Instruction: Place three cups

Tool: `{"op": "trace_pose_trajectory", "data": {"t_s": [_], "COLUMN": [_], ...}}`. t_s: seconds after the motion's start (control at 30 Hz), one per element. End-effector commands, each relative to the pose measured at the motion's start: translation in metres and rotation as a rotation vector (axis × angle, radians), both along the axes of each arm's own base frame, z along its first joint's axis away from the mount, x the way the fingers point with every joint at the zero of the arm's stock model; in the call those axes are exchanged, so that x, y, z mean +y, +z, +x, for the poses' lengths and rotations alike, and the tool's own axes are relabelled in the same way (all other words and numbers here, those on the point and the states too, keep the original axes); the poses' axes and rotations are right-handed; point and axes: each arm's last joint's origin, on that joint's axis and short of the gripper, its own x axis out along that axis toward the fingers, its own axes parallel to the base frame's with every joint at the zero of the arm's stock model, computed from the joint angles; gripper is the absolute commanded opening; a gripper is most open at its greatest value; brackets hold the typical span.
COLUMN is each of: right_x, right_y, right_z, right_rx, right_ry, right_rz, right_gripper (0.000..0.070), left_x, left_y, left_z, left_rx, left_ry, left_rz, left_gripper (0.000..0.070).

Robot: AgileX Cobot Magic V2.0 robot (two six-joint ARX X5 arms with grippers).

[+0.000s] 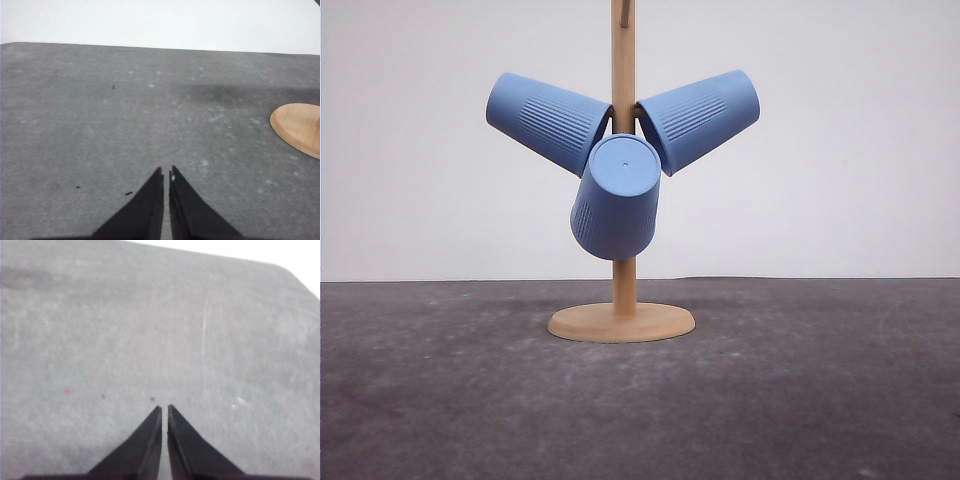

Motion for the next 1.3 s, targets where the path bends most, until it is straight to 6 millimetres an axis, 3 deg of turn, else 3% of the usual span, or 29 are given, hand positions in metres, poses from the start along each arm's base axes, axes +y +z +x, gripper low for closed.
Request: {"op": "trace_pose_trajectory", "data": {"t_s": [0.0,0.2,1.27], "right_x": [-0.0001,-0.0002,0.0003], "right_y": [0.0021,-0.0048,-0.0039], "right_z": [-0.0017,-0.0018,-0.0016], "right_rx": [-0.055,-0.138,-0.147], "right_ry": [-0.012,-0.019,-0.011], "right_rz": [0.029,0.062,0.083], "right_gripper": [0.0015,0.0015,0.0015], "left_x": [-0.0002,-0.0002,-0.0002], "left_y": [-0.0071,-0.0071,-0.0071], "left_z": [0.0008,0.0008,0.0008], "left_rx": [0.022,0.023,0.022], "left_ry": [-0.003,-0.003,-0.003], "left_rz": [0.011,0.011,0.011], "left_gripper": [0.0000,0.0000,0.0000]}}
